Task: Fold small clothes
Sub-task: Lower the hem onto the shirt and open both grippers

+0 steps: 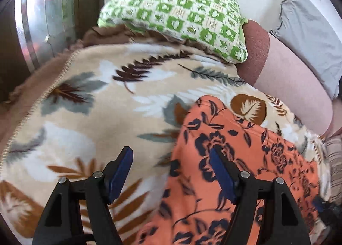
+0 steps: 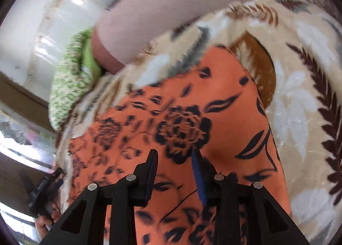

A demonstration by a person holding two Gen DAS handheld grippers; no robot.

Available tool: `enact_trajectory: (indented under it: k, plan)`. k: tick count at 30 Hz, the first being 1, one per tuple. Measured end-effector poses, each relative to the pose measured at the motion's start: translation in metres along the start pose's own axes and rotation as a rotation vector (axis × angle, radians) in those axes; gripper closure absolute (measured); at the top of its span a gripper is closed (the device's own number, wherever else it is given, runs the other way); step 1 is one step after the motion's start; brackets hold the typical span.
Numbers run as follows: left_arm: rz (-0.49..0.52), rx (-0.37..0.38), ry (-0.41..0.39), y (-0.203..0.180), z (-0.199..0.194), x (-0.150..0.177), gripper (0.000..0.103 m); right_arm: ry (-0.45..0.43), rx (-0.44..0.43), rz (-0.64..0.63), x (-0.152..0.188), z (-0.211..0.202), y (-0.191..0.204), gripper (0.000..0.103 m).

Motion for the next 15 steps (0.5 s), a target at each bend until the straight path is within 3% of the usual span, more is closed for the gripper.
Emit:
enact_trajectory:
  k: [3,6,9,12,15]
  plan:
    - [0.054,-0.056,0.038,-0.001,0.003,0.016,0.026,-0.009,-0.016,0.0,0.013,-0.021,0.002,0.067]
    - [0.17,-0.14,0.183,-0.005,0.029,0.054,0.026,0.042,-0.003,0.007,0.041,-0.025,-0.003,0.067]
    - [0.194,-0.185,0.149,-0.003,0.024,0.059,0.019,0.099,0.057,-0.02,0.07,-0.015,-0.014,0.066]
    - [0.149,-0.153,0.116,-0.001,0.003,0.056,0.019,0.084,0.057,-0.05,0.073,-0.018,-0.014,0.067]
    - [0.13,-0.101,0.057,-0.008,-0.024,0.058,0.019,0.052,-0.006,-0.012,0.069,-0.03,-0.013,0.067]
Point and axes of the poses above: each gripper's, at about its wrist camera, not at the fingertips, and z roughly the way its jaws point, y to its left, x to its underside, the point moved 8 cm from there along z, roughly the way its jaws point, and after that the axes turned 7 degrees about x, right-handed, at the moved point
